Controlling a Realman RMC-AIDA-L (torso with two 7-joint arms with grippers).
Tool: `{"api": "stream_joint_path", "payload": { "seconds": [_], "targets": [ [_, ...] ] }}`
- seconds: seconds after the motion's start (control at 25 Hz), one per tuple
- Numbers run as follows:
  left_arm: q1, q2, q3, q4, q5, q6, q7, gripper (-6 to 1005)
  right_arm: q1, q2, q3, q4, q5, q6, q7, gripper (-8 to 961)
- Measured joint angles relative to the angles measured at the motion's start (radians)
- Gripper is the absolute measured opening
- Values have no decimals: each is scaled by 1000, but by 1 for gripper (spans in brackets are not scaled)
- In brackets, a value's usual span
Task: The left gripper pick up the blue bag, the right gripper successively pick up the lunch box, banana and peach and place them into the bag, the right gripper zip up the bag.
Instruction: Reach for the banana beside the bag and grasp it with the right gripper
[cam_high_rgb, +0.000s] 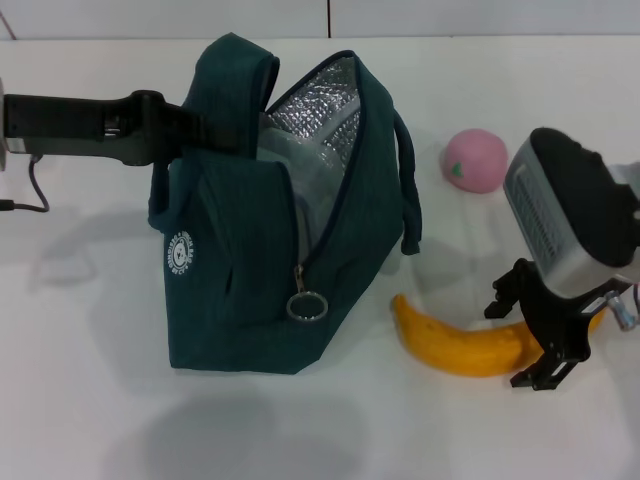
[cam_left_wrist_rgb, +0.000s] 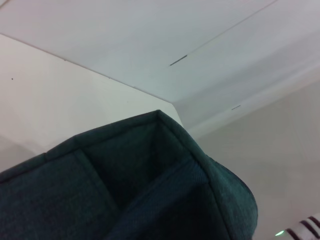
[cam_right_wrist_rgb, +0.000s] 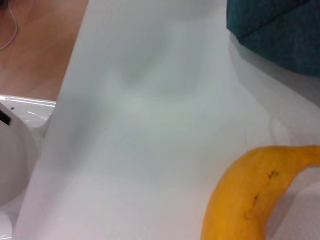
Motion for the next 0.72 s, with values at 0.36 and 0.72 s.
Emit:
{"api": "stream_joint_path", "payload": {
  "seconds": [0.36,0.72],
  "targets": [
    [-2,-1,1,0,0,1,0,28,-3,1,-45,14,0,25,2,761],
    [-2,1,0,0,0,3,0,28,-5,1,-51,11,1,-5,2,543]
  ]
}}
